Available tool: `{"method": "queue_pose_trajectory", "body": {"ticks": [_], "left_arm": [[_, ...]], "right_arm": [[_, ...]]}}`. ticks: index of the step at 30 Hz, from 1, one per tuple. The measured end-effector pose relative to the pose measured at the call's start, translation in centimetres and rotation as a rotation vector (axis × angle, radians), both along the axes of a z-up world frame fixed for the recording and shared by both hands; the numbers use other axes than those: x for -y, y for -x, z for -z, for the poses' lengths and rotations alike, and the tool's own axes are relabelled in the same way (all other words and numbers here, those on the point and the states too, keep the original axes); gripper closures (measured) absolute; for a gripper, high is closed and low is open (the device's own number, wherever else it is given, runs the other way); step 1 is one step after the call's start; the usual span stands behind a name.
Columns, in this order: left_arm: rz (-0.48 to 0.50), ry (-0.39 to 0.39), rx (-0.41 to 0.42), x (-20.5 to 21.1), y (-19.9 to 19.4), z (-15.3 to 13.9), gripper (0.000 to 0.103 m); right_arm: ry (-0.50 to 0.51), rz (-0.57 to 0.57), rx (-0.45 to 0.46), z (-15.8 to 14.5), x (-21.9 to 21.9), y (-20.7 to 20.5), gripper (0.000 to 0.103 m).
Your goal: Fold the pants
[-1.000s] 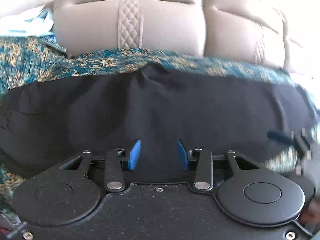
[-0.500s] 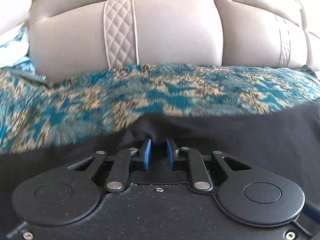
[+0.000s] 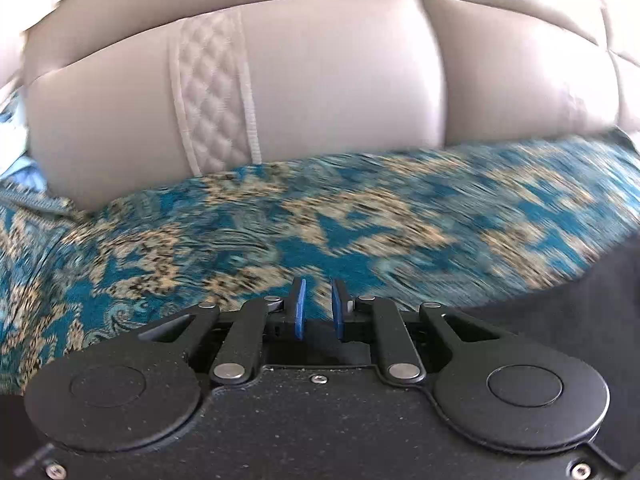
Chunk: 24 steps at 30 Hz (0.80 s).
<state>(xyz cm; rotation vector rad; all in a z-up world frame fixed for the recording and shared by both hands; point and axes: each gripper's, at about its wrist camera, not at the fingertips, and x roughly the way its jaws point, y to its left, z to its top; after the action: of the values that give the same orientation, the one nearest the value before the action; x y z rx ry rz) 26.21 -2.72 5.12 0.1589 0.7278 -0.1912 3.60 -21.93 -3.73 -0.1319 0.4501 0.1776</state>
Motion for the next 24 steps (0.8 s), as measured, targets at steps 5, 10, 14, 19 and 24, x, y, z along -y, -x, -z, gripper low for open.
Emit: {"method": "queue_pose_trajectory", "body": {"ticks": [5, 10, 14, 19, 24], "left_arm": [[0.148, -0.044, 0.017, 2.3, 3.7, -0.3, 0.088], [0.232, -0.067, -0.044, 4.4, 5.2, 1.2, 0.087], [0.249, -0.043, -0.061, 4.2, 7.3, 1.6, 0.087], [0.29, 0.006, -0.084, 2.6, 12.7, 2.1, 0.087], [0.304, 0.034, -0.046, 1.5, 18.4, 3.6, 0.087]], "right_arm": [[-0.014, 0.017, -0.001, 0.0, 0.1, 0.2, 0.019], [-0.071, 0.094, 0.042, -0.9, 2.2, 0.6, 0.019], [-0.108, 0.206, 0.11, -2.9, 5.6, -0.7, 0.016], [-0.192, 0.199, 0.037, -5.4, 9.9, -5.0, 0.016], [-0.234, -0.014, -0.076, -7.5, 9.2, -10.8, 0.033]]}}
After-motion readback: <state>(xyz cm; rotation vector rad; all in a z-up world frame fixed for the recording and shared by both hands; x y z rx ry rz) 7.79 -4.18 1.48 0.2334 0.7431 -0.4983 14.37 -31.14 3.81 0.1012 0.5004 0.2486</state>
